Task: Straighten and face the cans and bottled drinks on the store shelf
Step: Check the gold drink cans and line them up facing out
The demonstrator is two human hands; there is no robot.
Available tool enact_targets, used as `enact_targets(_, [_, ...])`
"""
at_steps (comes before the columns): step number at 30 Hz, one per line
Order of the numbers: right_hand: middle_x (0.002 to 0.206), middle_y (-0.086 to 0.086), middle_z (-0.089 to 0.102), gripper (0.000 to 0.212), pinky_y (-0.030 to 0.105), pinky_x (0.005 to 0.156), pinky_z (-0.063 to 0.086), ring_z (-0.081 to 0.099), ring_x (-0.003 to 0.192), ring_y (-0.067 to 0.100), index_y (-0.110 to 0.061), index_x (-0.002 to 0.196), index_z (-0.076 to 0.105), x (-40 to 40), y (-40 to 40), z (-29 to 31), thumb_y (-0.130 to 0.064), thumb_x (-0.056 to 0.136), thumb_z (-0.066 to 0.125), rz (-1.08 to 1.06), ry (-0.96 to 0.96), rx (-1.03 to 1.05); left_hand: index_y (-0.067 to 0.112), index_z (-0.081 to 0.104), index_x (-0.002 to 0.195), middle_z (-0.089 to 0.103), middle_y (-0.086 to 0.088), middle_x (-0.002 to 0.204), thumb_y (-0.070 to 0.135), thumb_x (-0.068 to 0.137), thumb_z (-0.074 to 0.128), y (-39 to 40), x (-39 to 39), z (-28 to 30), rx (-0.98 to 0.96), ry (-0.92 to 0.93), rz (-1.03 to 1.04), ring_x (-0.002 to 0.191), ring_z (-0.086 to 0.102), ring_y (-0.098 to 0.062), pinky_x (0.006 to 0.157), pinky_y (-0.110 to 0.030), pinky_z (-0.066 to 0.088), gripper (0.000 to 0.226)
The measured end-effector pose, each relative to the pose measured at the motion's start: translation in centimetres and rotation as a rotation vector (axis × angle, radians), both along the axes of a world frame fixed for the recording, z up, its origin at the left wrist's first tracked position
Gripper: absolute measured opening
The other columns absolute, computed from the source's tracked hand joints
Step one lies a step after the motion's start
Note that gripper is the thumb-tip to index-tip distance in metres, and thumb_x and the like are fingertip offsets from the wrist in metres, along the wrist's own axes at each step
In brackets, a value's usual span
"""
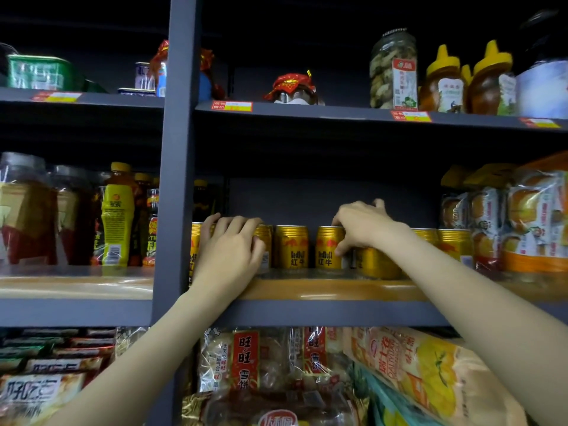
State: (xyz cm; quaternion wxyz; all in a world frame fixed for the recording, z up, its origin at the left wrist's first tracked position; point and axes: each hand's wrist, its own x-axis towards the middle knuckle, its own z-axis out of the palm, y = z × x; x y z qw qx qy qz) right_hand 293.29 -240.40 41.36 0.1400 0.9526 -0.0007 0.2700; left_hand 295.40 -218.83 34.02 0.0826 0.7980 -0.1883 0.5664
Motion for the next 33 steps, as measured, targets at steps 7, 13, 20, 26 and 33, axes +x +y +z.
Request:
enact_targets(7, [0.119, 0.008, 0.06, 0.039, 0.06, 0.109, 0.015, 0.045, 0.123, 0.03, -0.015, 0.113, 0.058, 2.5, 1.0, 0.0, -0.03, 0.08, 0.073, -0.124, -0.036, -0.121, 0.015, 0.063, 0.112, 0.067, -0.004, 0.105, 0.03, 0.086, 0.026, 0.1, -0.1, 0.0, -0.004, -0.012, 0.003, 0.102, 0.06, -0.024, 0.101, -0.033, 0.017, 0.048])
enact_targets(13, [0.144, 0.003, 0.044, 0.068, 0.044, 0.11, 0.03, 0.037, 0.134, 0.024, -0.027, 0.14, 0.04, 2.8, 2.0, 0.9, -0.031, 0.081, 0.072, 0.343, 0.149, 0.287, 0.016, 0.063, 0.112, 0.066, -0.002, 0.105, 0.031, 0.086, 0.025, 0.1, 0.1, 0.0, -0.009, -0.001, -0.006, 0.102, 0.059, -0.023, 0.101, -0.033, 0.017, 0.048])
enact_targets(20, [0.127, 0.001, 0.052, 0.042, 0.043, 0.101, 0.035, 0.043, 0.122, 0.022, -0.024, 0.11, 0.049, 4.2, 4.1, -1.3, -0.041, 0.079, 0.072, 0.396, 0.023, 0.482, 0.016, 0.063, 0.111, 0.066, -0.003, 0.105, 0.031, 0.084, 0.025, 0.1, -0.1, 0.1, -0.017, 0.004, -0.028, 0.102, 0.058, -0.024, 0.101, -0.031, 0.015, 0.049])
enact_targets(26, [0.112, -0.002, 0.05, 0.04, 0.028, 0.081, 0.04, 0.045, 0.105, 0.014, -0.025, 0.101, 0.048, -1.5, 1.1, -2.7, -0.031, 0.074, 0.078, 0.644, -0.406, 0.636, 0.013, 0.06, 0.121, 0.063, -0.006, 0.118, 0.031, 0.084, 0.024, 0.2, -0.3, 0.0, -0.019, 0.017, -0.07, 0.115, 0.054, -0.024, 0.105, -0.033, 0.013, 0.055])
enact_targets(33, [0.097, -0.001, 0.067, 0.033, 0.026, 0.072, 0.052, 0.063, 0.087, 0.011, -0.017, 0.102, 0.054, -8.0, -2.9, -6.5, -0.022, 0.074, 0.071, 1.01, -0.31, 1.615, 0.024, 0.051, 0.129, 0.052, 0.015, 0.118, 0.056, 0.09, 0.03, -3.9, -6.1, -2.1, -0.36, 0.155, -0.582, 0.113, 0.043, 0.001, 0.105, -0.023, 0.023, 0.054])
